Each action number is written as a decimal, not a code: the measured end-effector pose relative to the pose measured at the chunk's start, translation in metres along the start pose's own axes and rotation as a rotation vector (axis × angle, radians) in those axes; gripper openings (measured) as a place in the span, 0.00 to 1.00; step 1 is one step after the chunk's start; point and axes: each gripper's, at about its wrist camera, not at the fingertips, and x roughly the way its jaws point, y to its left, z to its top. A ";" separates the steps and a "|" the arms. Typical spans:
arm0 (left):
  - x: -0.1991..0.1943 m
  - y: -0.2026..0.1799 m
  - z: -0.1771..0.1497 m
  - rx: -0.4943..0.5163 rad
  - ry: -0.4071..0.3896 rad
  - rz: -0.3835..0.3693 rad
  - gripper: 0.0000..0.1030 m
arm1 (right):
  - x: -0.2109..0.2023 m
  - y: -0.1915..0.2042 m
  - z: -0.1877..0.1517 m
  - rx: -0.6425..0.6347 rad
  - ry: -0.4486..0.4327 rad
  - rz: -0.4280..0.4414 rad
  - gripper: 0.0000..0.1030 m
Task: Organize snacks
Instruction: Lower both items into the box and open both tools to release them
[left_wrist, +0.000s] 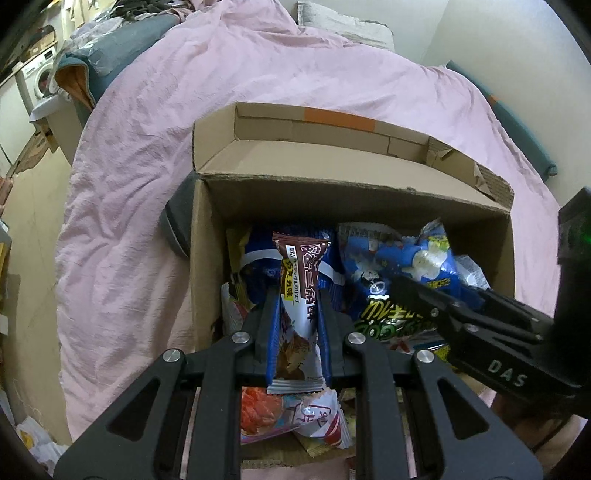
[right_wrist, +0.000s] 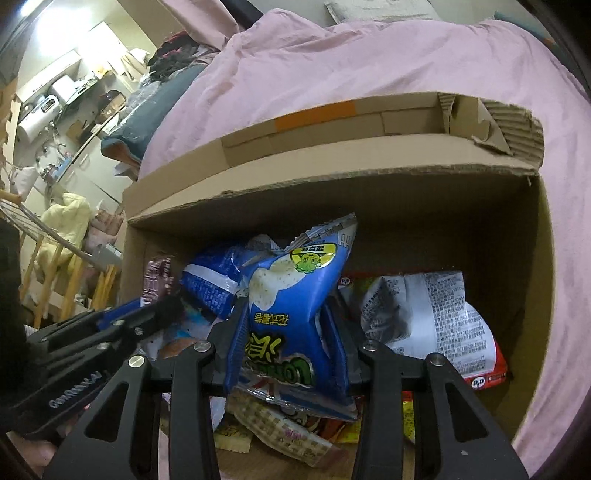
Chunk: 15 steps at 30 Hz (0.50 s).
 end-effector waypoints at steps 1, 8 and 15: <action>0.000 0.000 0.000 0.006 -0.004 0.004 0.15 | -0.001 -0.001 0.000 0.006 -0.003 0.008 0.42; -0.006 0.004 0.003 -0.009 -0.040 -0.003 0.16 | -0.019 -0.007 0.002 0.062 -0.018 0.073 0.73; -0.013 0.001 0.003 0.006 -0.058 -0.002 0.59 | -0.052 -0.029 0.003 0.130 -0.086 0.078 0.81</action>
